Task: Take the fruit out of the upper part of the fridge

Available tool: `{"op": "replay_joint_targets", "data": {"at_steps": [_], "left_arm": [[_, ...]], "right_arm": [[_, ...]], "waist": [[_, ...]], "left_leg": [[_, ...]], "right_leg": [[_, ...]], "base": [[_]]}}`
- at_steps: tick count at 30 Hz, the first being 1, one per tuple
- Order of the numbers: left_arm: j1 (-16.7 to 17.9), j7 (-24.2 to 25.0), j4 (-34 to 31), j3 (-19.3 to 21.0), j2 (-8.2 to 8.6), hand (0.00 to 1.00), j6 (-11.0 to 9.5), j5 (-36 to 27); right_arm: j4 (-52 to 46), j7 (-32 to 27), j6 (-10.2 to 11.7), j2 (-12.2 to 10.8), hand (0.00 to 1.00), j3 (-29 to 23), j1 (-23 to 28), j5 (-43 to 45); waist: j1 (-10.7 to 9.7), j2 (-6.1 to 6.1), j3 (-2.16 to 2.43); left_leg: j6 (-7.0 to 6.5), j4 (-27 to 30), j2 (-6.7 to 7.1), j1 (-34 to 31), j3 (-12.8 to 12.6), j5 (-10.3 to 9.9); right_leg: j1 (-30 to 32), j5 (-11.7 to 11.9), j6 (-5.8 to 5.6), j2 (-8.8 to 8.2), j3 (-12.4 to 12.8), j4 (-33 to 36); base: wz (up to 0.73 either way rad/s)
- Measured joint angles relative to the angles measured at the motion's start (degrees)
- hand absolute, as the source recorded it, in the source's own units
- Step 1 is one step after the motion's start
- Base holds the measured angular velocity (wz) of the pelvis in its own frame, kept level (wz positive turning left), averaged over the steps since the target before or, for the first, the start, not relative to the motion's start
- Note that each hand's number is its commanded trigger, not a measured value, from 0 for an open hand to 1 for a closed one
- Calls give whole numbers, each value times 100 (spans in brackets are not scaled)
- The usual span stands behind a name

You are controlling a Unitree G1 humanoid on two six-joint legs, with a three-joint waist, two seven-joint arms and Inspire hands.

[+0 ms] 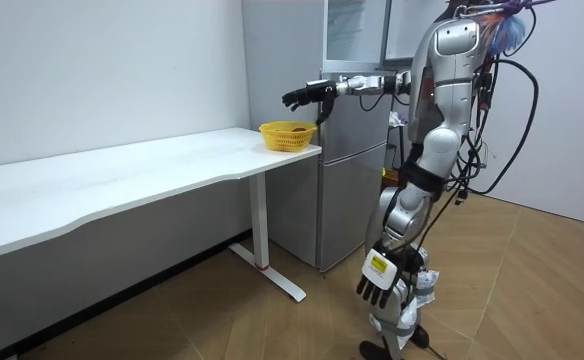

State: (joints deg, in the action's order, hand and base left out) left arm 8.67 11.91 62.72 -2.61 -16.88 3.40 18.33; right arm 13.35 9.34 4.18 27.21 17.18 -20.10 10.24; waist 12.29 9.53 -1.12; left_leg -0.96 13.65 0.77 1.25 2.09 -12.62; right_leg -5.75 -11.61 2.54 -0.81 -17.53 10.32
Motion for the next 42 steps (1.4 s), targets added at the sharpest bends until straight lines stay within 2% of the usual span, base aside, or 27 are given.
{"op": "replay_joint_targets", "data": {"at_steps": [14,20,23,25,27,30,33,35,36,40,42], "left_arm": [[3,-2,1,1,0,0,3,0],[6,-5,0,7,3,0,3,12],[34,-4,-16,15,5,0,4,53],[87,-4,-27,16,16,0,3,61],[90,-9,-27,17,36,0,2,61],[139,-27,-27,3,76,0,2,44],[171,-106,-23,4,135,0,1,8],[201,-135,-24,5,171,0,-4,-17],[213,-131,-24,0,198,0,-6,-17],[240,-152,1,-98,301,0,-56,-75],[238,-209,36,-96,300,0,-129,-73]], "right_arm": [[-1,-60,1,0,0,-3,-1,-62],[-29,-106,2,0,0,-23,-7,-71],[-124,-92,0,-2,0,-79,-10,-141],[-335,-83,1,-15,0,-144,-10,-196],[-552,-81,2,-24,0,-238,-10,-280],[-890,-81,-2,-61,0,-283,8,-490],[-1651,-91,-9,-130,0,-294,360,-497],[-1917,-95,27,-290,0,-299,632,-513],[-1985,-95,65,-388,0,-299,843,-521],[-2123,-82,70,-529,0,-313,1614,-598],[-2183,-80,70,-558,0,-322,1769,-596]], "waist": [[-5,-22,5],[-9,-46,24],[-60,-97,59],[-107,-184,78],[-150,-259,60],[-246,-382,87],[-292,-471,81],[-362,-507,69],[-396,-520,79],[-469,-657,104],[-546,-722,105]], "left_leg": [[0,11,-4,10,5,0],[0,16,-4,4,-6,0],[0,15,-3,10,1,0],[-1,22,-3,33,-8,0],[-1,19,-5,38,-27,-1],[-2,16,-14,41,-75,-1],[-3,4,-34,49,-173,-1],[-3,5,-36,78,-211,-2],[-5,6,-42,104,-271,-3],[-48,8,-70,123,-465,-33],[-53,18,-89,120,-552,-37]], "right_leg": [[-9,1,1,-3,-11,30],[-4,1,1,-5,-12,30],[-6,2,0,-6,-9,33],[-16,3,-2,-8,18,42],[-17,3,-2,-9,34,50],[11,4,-1,-7,96,75],[79,3,-1,-4,184,141],[77,5,2,4,244,140],[84,5,2,8,304,141],[120,20,-13,18,477,140],[194,34,-10,27,573,150]], "base": [[0],[0],[0],[-2],[-5],[-9],[-17],[-14],[-21],[-22],[-30]]}}
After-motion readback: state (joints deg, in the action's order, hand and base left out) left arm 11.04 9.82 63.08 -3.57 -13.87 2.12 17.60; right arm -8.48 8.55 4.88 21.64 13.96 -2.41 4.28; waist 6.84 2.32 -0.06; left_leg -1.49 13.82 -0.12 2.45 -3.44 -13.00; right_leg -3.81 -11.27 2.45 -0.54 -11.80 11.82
